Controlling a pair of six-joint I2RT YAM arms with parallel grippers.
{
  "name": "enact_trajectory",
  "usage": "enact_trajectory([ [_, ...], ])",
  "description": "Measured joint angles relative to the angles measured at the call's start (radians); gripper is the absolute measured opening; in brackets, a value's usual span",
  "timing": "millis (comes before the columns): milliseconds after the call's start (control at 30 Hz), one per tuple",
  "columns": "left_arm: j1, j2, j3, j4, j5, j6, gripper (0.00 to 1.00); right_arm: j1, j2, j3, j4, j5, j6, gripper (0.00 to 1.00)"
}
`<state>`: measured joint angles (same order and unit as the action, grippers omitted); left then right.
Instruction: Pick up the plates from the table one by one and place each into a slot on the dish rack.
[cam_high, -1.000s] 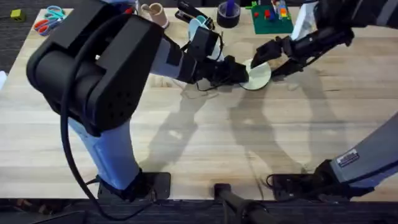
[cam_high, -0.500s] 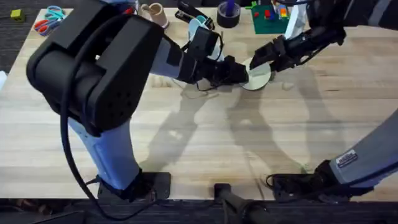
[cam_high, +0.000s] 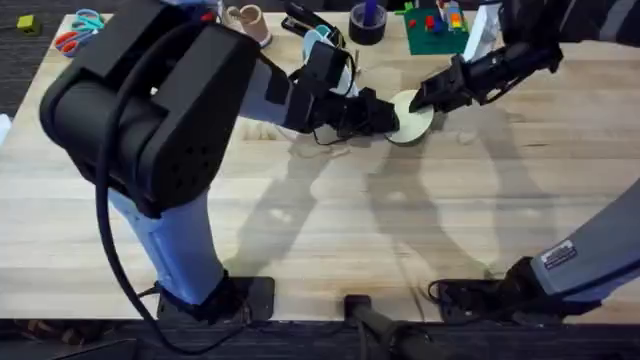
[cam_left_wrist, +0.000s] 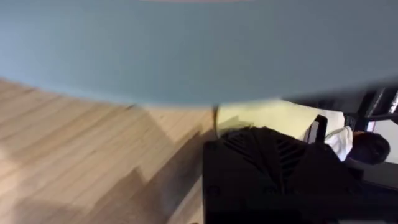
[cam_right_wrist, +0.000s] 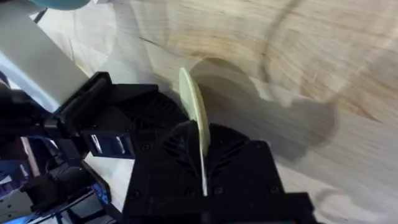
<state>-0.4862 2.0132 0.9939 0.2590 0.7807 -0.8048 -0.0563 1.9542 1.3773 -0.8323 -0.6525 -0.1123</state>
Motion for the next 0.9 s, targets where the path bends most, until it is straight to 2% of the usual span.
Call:
enact_trajectory([
  [333,-0.003,-0.014,-0.002,-0.009,-0.001,-0.005,0.039,0.002,-0.004,0.033,-0.103,0.022,-0.003,0.030],
  [533,-0.010,-0.102,-0.004,-0.140,-0.077,0.032,0.039,0.017,-0.022,0.068,-0.177,0.058,-0.012,0.031],
  [800,-0.010,-0.279,-0.004,-0.360,-0.191,0.143,0.038,0.017,-0.141,0.148,-0.236,0.069,-0.016,0.031],
  [900,-0.010,-0.338,-0.004,-0.434,-0.236,0.190,0.039,0.023,-0.177,0.186,-0.293,0.108,-0.022,0.031],
])
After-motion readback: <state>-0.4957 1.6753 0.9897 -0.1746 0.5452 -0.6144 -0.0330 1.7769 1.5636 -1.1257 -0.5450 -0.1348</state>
